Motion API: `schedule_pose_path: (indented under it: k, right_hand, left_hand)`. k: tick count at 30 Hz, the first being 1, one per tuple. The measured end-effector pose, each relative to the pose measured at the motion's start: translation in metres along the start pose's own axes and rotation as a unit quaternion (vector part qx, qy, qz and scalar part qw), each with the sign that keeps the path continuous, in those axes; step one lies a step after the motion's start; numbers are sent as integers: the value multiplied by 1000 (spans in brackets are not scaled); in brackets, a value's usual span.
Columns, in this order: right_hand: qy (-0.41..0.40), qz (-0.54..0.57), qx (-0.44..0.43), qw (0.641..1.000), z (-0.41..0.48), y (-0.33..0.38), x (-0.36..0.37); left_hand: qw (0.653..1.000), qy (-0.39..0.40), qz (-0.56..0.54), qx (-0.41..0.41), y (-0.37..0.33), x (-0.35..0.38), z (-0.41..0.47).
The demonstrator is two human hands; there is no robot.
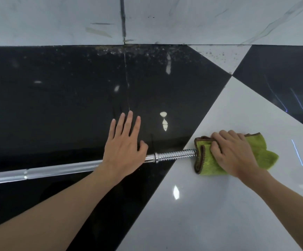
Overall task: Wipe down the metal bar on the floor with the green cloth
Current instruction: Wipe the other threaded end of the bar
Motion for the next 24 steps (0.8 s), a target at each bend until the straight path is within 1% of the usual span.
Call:
schedule_pose_path:
  k: [4, 11, 14, 17, 20, 24]
  right_hand:
    - [-17, 7, -18, 1000, 0, 27, -4]
    - [-21, 42, -48, 998, 12, 112, -8]
    - [-19, 51, -54, 997, 10, 131, -6]
    - [-31, 48, -78, 995, 4, 129, -8]
    - [-26, 39, -108, 993, 0, 114, -7]
    - [-33, 20, -92, 995, -12, 69, -4]
  left_hand:
    - [1000, -6, -12, -9, -5, 6, 2]
    - [1000, 6, 14, 6, -12, 9, -38]
    - [1000, 7, 19, -4, -12, 11, -50]
    - [1000, 8, 16, -6, -12, 13, -56]
    - [1000, 9, 15, -9, -11, 14, -60]
    - [1000, 14, 18, -4, -13, 15, -60]
Point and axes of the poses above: each hand's wrist, its own z-axis towards the middle knuckle, its own x-axis out of the palm, y = z × x, the point moved 8 cm from there along z, towards the middle knuckle, and after that the axes turned 13 degrees about -x, right-handed, at the moved point
